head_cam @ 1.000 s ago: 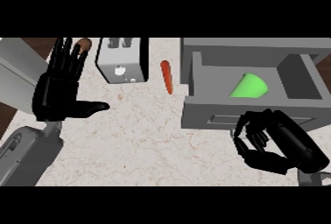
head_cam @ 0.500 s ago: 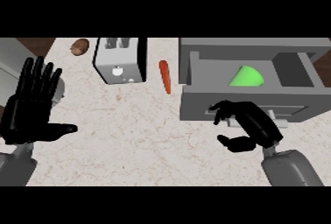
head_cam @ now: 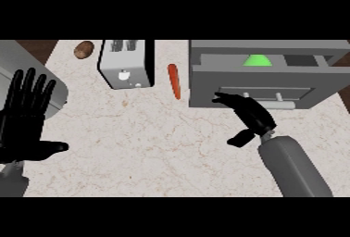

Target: Pick up the cup, place it into the drawer and close the drawer

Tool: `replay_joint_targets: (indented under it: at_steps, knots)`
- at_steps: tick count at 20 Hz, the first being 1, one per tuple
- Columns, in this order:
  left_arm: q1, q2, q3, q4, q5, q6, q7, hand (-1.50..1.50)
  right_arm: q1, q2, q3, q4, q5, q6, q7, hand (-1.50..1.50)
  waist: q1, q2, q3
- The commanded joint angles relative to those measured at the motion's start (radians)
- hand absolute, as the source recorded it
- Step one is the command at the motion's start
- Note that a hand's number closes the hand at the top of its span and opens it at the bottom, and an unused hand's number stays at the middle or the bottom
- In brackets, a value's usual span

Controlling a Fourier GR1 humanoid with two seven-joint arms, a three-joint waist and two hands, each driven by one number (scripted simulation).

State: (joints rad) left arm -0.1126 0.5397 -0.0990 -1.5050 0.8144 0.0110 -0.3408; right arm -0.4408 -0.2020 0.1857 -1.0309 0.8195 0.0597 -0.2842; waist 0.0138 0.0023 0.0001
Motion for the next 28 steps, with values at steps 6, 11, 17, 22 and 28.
replay_joint_targets:
  at_steps: [6,11,17,22,28]
  knots:
    - [0.051,-0.002,0.083,0.035,-0.018,-0.129,-0.029,-1.50,-0.258,-0.009,-0.145,0.474,-0.031,-0.048,-0.206,-1.50,0.013,0.006,0.001]
    - [-0.021,-0.013,0.082,0.063,0.000,-0.126,0.037,-1.50,-0.417,-0.042,-0.196,0.670,-0.025,-0.044,-0.242,-1.50,0.027,0.014,0.002]
    - [0.003,-0.041,0.059,0.051,-0.025,-0.137,0.012,-1.50,-0.491,-0.151,-0.221,0.764,-0.024,0.010,-0.303,-1.50,0.052,0.026,0.003]
    - [0.003,-0.043,0.053,0.080,-0.067,-0.149,-0.015,-1.50,-0.543,-0.116,-0.245,0.818,-0.037,-0.011,-0.279,-1.50,0.071,0.034,0.003]
    - [-0.010,-0.049,0.059,0.083,-0.058,-0.160,-0.010,-1.50,-0.566,-0.194,-0.251,0.843,-0.039,0.040,-0.325,-1.50,0.072,0.034,0.003]
